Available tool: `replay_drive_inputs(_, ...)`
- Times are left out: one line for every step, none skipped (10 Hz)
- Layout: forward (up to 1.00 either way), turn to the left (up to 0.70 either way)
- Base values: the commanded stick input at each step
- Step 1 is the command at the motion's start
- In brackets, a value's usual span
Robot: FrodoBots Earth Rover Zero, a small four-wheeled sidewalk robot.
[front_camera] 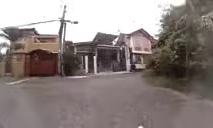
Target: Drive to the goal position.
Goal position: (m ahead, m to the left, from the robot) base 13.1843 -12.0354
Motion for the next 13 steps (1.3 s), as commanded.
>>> replay_drive_inputs(1.0, 0.0)
replay_drive_inputs(1.0, 0.0)
replay_drive_inputs(1.0, 0.0)
replay_drive_inputs(1.0, 0.0)
replay_drive_inputs(1.0, 0.0)
replay_drive_inputs(1.0, 0.0)
replay_drive_inputs(1.0, 0.0)
replay_drive_inputs(1.0, 0.0)
replay_drive_inputs(1.0, 0.0)
replay_drive_inputs(1.0, -0.07)
replay_drive_inputs(1.0, -0.28)
replay_drive_inputs(1.0, -0.4)
replay_drive_inputs(1.0, -0.4)
